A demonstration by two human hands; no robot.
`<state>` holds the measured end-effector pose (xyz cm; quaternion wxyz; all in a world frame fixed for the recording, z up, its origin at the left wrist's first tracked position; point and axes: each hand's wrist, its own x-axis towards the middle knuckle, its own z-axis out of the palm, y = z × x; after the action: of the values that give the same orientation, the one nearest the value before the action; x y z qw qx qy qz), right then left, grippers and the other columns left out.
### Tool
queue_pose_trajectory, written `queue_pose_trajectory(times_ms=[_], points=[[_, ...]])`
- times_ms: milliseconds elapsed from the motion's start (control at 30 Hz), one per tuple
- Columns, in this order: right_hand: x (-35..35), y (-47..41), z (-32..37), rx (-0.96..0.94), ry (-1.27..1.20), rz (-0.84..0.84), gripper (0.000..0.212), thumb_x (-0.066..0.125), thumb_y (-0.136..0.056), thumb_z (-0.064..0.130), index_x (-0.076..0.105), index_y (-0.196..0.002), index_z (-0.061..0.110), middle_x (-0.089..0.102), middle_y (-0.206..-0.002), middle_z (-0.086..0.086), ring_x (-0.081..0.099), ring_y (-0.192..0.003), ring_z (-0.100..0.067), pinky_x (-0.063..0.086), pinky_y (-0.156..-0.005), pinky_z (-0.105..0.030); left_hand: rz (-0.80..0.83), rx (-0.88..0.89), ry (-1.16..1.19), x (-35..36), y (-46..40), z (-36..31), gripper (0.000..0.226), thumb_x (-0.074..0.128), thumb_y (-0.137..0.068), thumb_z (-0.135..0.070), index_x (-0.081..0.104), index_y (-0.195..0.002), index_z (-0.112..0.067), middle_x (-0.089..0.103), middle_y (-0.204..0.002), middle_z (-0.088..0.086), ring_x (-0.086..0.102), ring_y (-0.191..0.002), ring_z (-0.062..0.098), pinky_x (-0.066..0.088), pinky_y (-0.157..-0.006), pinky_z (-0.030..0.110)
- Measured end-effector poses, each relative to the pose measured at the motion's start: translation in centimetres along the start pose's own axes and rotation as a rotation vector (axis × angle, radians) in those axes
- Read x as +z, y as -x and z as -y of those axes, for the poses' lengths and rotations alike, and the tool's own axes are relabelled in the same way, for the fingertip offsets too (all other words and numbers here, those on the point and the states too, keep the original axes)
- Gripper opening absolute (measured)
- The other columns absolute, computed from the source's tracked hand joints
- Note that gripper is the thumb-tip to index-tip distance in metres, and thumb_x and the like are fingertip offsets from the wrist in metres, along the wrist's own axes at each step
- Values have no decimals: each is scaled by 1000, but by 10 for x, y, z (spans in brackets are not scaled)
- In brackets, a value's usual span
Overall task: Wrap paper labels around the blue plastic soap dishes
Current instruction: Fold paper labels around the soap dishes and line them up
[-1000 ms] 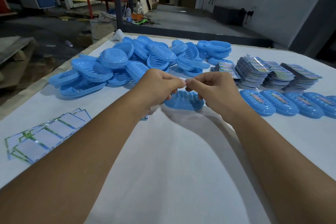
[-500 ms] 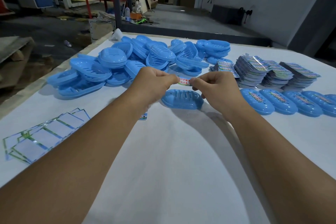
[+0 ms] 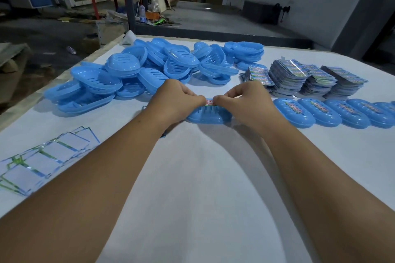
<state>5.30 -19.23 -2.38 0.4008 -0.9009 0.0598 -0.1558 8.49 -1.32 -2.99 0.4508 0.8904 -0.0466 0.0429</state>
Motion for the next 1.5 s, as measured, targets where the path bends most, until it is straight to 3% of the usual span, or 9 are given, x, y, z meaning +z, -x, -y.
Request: queue_pose_trajectory(times_ms=[167, 367, 633, 1033, 1167, 1267, 1367, 1500], points=[[1, 1, 0, -31, 99, 53, 33, 82, -71, 53, 73, -58, 25, 67, -56, 7, 49, -48, -3, 39, -48, -24, 24, -2, -68, 1, -2, 0, 24, 82, -66, -50, 77, -64, -27, 67, -55, -14, 65, -59, 11, 43, -54, 24], [1, 3, 1, -32, 115, 74, 32, 82, -74, 52, 74, -59, 25, 72, -64, 2, 58, -59, -10, 46, -57, -28, 41, 15, -96, 0, -3, 1, 26, 83, -69, -51, 76, -63, -27, 66, -56, -21, 63, -66, 6, 44, -55, 25], [2, 0, 0, -15, 123, 62, 37, 79, -73, 51, 75, -63, 16, 69, -67, -8, 50, -56, -13, 40, -52, -28, 47, 16, -91, -2, -1, 1, 25, 82, -68, -50, 78, -66, -26, 68, -57, -14, 63, -61, 9, 43, -53, 25], [2, 1, 0, -18, 166, 55, 32, 80, -72, 48, 74, -61, 19, 69, -63, -2, 54, -57, -11, 42, -52, -27, 42, 17, -166, 0, -4, 1, 30, 79, -69, -53, 78, -65, -24, 67, -57, -17, 65, -69, 11, 53, -63, 30], [4, 2, 0, -33, 194, 28, 34, 79, -72, 51, 71, -58, 22, 67, -58, 3, 57, -58, -11, 43, -52, -27, -2, 48, -219, 2, -3, 1, 30, 75, -68, -56, 76, -62, -26, 67, -56, -10, 65, -71, 12, 55, -68, 31], [8, 3, 2, -56, 257, -12, 37, 77, -73, 53, 66, -55, 22, 62, -55, 7, 58, -60, -11, 41, -51, -27, -53, 86, -319, 4, -1, -1, 35, 70, -70, -58, 74, -62, -25, 67, -58, -9, 64, -69, 12, 50, -62, 29], [10, 3, 5, -77, 304, -42, 34, 74, -75, 49, 62, -57, 22, 64, -61, 7, 61, -68, -15, 45, -56, -29, -116, 132, -419, 7, 1, -4, 36, 66, -72, -60, 70, -66, -25, 67, -66, -10, 62, -71, 13, 42, -57, 26], [11, 3, 8, -101, 393, -84, 30, 70, -78, 46, 63, -62, 21, 68, -72, 2, 62, -76, -21, 46, -60, -30, -162, 198, -505, 9, 3, -7, 32, 63, -75, -60, 62, -69, -29, 62, -72, -11, 60, -76, 20, 40, -64, 30]])
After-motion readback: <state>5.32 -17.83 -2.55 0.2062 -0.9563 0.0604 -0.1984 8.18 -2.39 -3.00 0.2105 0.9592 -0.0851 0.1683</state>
